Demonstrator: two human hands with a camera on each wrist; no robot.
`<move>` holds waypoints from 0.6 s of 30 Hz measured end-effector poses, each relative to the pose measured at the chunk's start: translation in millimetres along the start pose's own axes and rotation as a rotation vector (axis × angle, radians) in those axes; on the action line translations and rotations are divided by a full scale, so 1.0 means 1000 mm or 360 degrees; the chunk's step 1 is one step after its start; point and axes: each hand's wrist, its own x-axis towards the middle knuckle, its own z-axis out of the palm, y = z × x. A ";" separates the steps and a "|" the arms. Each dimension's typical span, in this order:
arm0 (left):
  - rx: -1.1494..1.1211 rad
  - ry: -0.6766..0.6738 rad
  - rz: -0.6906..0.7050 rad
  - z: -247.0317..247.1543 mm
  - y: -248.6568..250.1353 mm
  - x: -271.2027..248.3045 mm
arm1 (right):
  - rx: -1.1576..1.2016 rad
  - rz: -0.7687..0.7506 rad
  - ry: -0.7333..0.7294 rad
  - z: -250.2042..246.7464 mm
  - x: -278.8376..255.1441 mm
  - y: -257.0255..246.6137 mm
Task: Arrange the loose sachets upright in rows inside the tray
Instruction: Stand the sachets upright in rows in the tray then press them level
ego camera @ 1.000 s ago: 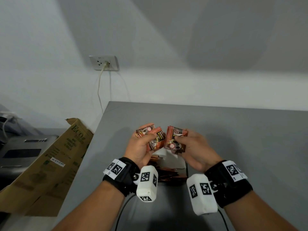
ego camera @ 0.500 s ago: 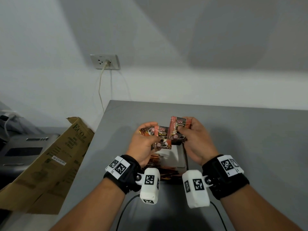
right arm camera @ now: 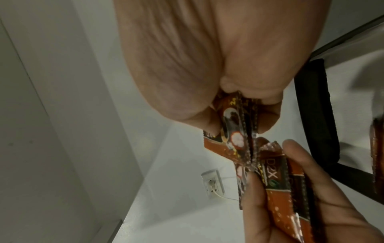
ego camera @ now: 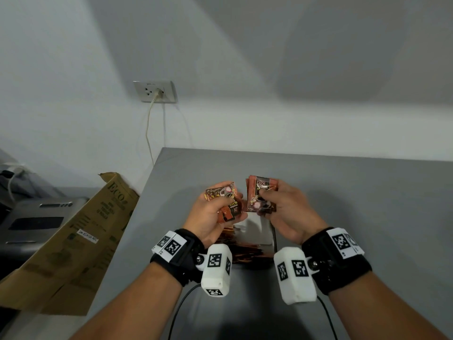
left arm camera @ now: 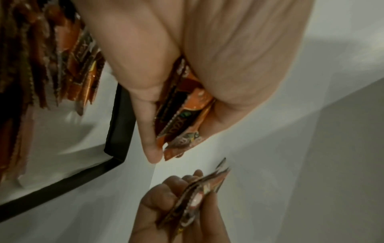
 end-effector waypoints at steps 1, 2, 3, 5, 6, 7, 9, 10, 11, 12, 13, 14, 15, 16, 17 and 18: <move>0.0034 -0.0009 0.0019 0.001 -0.001 0.000 | -0.0029 0.0017 -0.0041 0.001 -0.001 0.001; 0.0063 -0.0009 0.0043 0.003 -0.002 0.000 | -0.0080 0.0033 -0.0082 0.003 -0.003 0.003; 0.0085 -0.0006 0.0068 0.004 -0.002 0.000 | -0.0143 0.0043 -0.0106 0.006 -0.003 0.007; 0.0118 0.0008 0.0090 0.004 -0.004 0.000 | -0.0264 0.0023 -0.0099 0.010 -0.005 0.013; 0.0138 0.0013 0.0090 0.003 -0.005 0.001 | -0.0301 0.0004 -0.0072 0.011 -0.006 0.013; 0.0166 0.0018 0.0088 0.001 -0.005 0.001 | -0.0316 -0.0011 -0.0047 0.010 -0.006 0.013; 0.0214 0.0017 0.0073 -0.001 -0.006 0.000 | -0.0321 -0.0017 -0.0049 0.007 -0.004 0.009; 0.0212 0.0014 0.0076 -0.003 -0.007 -0.001 | -0.0329 -0.0005 -0.0062 0.006 -0.004 0.007; 0.0196 0.0008 0.0086 -0.004 -0.007 -0.001 | -0.0354 0.0009 -0.0076 0.005 -0.004 0.006; 0.0172 0.0003 0.0100 -0.004 -0.008 0.000 | -0.0394 0.0023 -0.0095 0.005 -0.004 0.005; 0.0149 -0.0005 0.0123 -0.003 -0.008 -0.001 | -0.0431 0.0035 -0.0102 0.005 -0.004 0.007; 0.0126 -0.0006 0.0142 -0.003 -0.010 -0.001 | -0.0454 0.0040 -0.0110 0.006 -0.005 0.008; 0.0101 -0.0013 0.0148 -0.003 -0.011 -0.001 | -0.0452 0.0035 -0.0108 0.006 -0.005 0.010; 0.0082 -0.0015 0.0132 -0.003 -0.011 -0.001 | -0.0443 0.0030 -0.0104 0.007 -0.007 0.010; 0.0083 -0.0010 0.0102 -0.002 -0.010 -0.003 | -0.0454 0.0018 -0.0100 0.006 -0.007 0.010; 0.0108 -0.0008 0.0070 -0.002 -0.009 -0.004 | -0.0538 -0.0022 -0.0096 0.005 -0.008 0.007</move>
